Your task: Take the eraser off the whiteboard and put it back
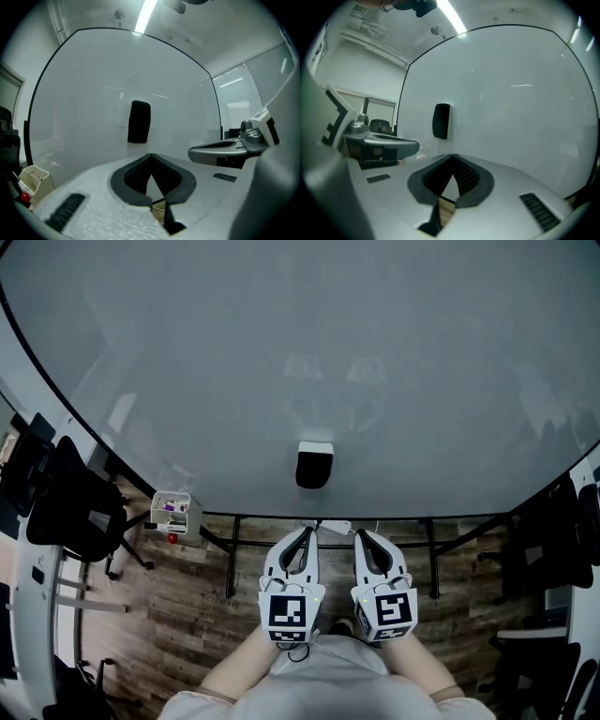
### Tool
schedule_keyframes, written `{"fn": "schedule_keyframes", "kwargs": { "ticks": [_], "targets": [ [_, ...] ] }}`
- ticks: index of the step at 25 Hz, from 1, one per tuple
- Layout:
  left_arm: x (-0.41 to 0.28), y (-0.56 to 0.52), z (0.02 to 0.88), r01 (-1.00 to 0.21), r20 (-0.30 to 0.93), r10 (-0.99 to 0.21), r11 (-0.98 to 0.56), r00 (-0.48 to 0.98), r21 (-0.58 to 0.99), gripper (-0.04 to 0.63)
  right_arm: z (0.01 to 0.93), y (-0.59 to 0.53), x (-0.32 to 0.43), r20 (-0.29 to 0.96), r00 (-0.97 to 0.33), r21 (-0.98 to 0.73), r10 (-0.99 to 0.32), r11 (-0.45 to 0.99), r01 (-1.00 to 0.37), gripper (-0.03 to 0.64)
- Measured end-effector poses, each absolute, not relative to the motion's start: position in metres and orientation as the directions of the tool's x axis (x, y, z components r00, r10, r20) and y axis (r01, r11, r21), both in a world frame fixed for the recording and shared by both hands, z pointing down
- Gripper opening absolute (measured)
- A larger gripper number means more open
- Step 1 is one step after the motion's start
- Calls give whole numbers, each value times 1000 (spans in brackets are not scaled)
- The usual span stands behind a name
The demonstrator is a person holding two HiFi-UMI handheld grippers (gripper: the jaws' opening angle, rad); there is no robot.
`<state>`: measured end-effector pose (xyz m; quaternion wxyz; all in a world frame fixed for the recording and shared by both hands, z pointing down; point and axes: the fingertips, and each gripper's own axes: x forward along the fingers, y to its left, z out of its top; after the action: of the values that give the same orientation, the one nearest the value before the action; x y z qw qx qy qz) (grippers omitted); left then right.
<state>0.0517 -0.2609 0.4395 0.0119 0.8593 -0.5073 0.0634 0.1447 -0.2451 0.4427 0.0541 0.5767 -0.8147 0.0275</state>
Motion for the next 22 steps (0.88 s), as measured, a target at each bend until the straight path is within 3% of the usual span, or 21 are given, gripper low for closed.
{"fn": "schedule_keyframes", "kwargs": {
  "ticks": [22],
  "targets": [
    [65, -254, 440, -840, 123, -835, -542, 536, -17, 17, 442, -234, 142, 148, -300, 43, -942, 309, -950, 26]
  ]
}}
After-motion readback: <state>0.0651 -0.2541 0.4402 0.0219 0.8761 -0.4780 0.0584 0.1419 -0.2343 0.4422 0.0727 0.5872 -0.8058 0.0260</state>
